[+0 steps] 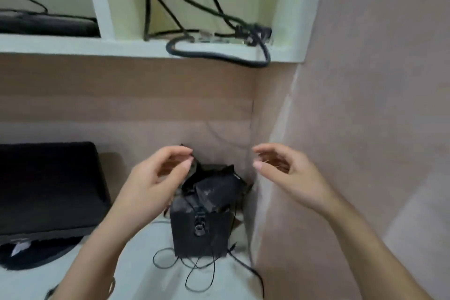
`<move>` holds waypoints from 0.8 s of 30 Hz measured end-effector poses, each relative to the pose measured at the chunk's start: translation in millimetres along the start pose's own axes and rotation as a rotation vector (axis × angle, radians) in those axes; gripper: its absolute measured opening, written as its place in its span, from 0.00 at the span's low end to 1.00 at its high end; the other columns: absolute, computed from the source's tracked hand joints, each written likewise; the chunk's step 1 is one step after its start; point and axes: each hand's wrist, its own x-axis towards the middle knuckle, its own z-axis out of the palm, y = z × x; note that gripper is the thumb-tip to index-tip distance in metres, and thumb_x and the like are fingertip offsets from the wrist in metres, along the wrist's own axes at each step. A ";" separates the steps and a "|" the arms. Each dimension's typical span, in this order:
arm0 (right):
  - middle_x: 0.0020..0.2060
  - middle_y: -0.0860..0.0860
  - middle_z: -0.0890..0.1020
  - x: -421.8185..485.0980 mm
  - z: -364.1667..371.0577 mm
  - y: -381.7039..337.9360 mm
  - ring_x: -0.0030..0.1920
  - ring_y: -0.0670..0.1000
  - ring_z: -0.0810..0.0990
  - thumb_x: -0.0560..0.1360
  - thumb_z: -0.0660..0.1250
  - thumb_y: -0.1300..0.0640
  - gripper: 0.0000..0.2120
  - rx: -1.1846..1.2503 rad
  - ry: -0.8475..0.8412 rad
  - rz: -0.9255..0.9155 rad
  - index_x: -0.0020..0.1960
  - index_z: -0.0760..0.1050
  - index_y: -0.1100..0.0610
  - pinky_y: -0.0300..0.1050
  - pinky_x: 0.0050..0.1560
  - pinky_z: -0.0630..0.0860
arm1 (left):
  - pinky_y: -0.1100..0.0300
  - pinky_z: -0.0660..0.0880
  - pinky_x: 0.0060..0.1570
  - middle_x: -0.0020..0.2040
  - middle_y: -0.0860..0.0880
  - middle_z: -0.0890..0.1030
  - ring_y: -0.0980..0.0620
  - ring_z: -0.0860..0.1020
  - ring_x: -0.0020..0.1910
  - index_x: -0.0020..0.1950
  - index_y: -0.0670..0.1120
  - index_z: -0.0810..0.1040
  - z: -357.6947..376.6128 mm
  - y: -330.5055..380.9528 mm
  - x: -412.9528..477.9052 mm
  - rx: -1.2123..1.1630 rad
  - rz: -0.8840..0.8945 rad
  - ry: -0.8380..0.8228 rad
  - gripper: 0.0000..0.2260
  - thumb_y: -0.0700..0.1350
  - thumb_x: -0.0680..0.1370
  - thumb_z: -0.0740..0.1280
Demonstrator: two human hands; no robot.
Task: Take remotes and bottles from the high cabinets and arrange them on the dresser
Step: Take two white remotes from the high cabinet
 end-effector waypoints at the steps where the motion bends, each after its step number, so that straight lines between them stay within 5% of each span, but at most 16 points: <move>1: 0.39 0.44 0.79 10.8 -7.8 -21.0 0.40 0.40 0.77 0.73 0.68 0.64 0.14 -0.012 0.040 -0.084 0.45 0.74 0.44 0.27 0.44 0.73 | 0.79 0.72 0.46 0.51 0.64 0.80 0.66 0.79 0.48 0.47 0.60 0.77 -7.2 21.6 17.0 0.015 0.098 0.023 0.06 0.48 0.75 0.68; 4: 0.38 0.44 0.81 36.4 -29.7 -81.8 0.40 0.42 0.79 0.73 0.68 0.63 0.11 -0.069 0.164 -0.296 0.43 0.75 0.46 0.29 0.45 0.74 | 0.76 0.73 0.47 0.51 0.63 0.81 0.67 0.79 0.47 0.45 0.59 0.78 -27.7 85.3 59.0 0.049 0.343 0.110 0.09 0.57 0.69 0.64; 9: 0.29 0.52 0.81 57.0 -57.2 -164.7 0.31 0.43 0.75 0.73 0.69 0.58 0.10 -0.216 0.303 -0.544 0.33 0.77 0.58 0.35 0.34 0.71 | 0.70 0.75 0.35 0.37 0.57 0.84 0.59 0.81 0.34 0.40 0.53 0.79 -61.8 160.8 97.4 0.066 0.539 0.319 0.12 0.58 0.64 0.64; 14: 0.30 0.58 0.79 81.0 -74.4 -221.3 0.32 0.48 0.75 0.71 0.67 0.53 0.12 -0.283 0.371 -0.650 0.34 0.76 0.60 0.46 0.36 0.74 | 0.63 0.75 0.35 0.33 0.55 0.83 0.54 0.80 0.33 0.36 0.48 0.80 -87.4 214.5 120.6 0.190 0.634 0.346 0.12 0.54 0.66 0.64; 20: 0.31 0.43 0.75 124.5 -88.9 -298.5 0.31 0.42 0.72 0.73 0.65 0.55 0.04 -0.404 0.508 -0.730 0.43 0.77 0.54 0.28 0.30 0.69 | 0.60 0.71 0.41 0.40 0.49 0.81 0.48 0.78 0.45 0.44 0.44 0.80 -117.4 264.0 194.7 0.423 0.609 0.455 0.06 0.45 0.74 0.65; 24: 0.38 0.44 0.77 167.0 -96.1 -343.2 0.50 0.50 0.77 0.74 0.61 0.56 0.11 -0.517 0.563 -0.700 0.55 0.76 0.56 0.41 0.49 0.74 | 0.62 0.68 0.46 0.48 0.46 0.81 0.49 0.76 0.49 0.48 0.44 0.79 -134.9 290.6 238.3 0.538 0.609 0.492 0.07 0.44 0.74 0.63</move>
